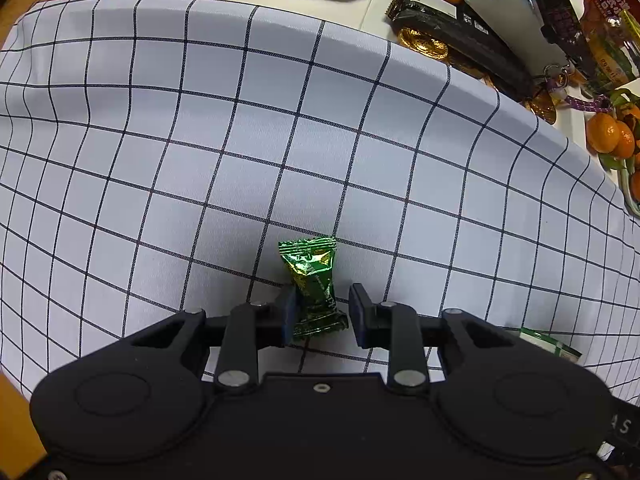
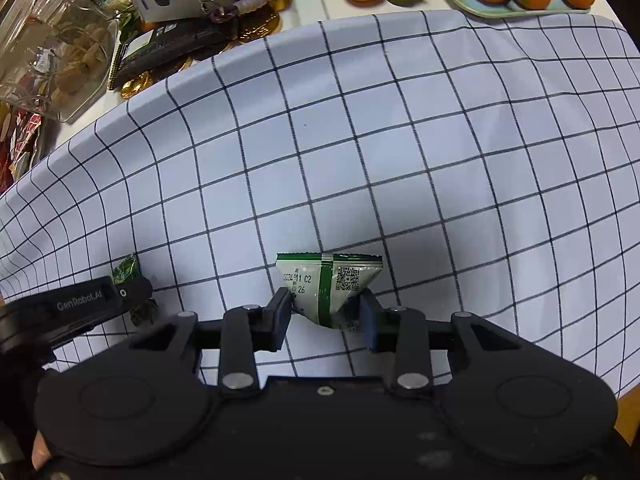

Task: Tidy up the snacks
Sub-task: 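Lift the green candy and white-green packet and carry them over the gold tray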

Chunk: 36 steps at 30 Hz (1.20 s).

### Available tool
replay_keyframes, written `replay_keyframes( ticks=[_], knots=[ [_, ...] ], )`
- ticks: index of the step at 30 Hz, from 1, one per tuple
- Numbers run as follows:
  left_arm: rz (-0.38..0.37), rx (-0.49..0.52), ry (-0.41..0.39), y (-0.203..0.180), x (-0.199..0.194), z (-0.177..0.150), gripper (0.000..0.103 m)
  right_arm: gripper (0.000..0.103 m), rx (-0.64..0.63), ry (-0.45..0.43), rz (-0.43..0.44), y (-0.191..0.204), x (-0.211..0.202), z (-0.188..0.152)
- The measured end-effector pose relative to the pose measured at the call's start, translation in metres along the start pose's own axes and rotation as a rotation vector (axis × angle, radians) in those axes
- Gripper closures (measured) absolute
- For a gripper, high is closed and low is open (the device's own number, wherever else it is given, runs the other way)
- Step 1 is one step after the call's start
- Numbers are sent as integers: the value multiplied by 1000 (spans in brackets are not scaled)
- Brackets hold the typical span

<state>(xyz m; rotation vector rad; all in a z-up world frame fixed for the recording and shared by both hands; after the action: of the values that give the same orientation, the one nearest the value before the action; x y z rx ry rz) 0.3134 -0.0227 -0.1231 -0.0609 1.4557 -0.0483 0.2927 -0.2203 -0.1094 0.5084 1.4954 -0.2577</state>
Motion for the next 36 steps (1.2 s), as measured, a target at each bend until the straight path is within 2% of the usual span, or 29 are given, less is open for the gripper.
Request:
replay_keyframes(
  ticks=[4,6,10,12,17,29,36],
  knots=[
    [7,-2,8,-4,6,3,65,66,5,-3,0,-7,-4,-2],
    [8,-3,15,-2,7,2,69,66,10,3,7,-8,-6,-2],
    [10,6,20,-4,14,-3,72,66,19,14,8,-11,-5,-4],
    [21,19,17,-7,17,-5,78,66,21,13,7,-10,-5,-5],
    [-1,27,21,-17,18,-9,78,66,32,6,29,-11,-12,-3],
    [-44,63,-51,-16,-16,-14,79,67,42,-50,84,-13,-34,8],
    [-13,96,-112,12,-42,-26,79,67,26,-143,112,-18,-46,8]
  ],
)
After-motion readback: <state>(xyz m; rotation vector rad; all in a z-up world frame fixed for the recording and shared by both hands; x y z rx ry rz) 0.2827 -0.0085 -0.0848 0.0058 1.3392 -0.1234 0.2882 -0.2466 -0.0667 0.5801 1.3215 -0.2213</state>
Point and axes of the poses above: each gripper's, at about its wrist camera, not at the fingertips, and x roughly the way its jaws point, y to its left, z to its top, the point moved 7 cm from there along x, roughly the way its jaws point, and after that the axes turned 8 degrees about x, right-handed, at the moved point
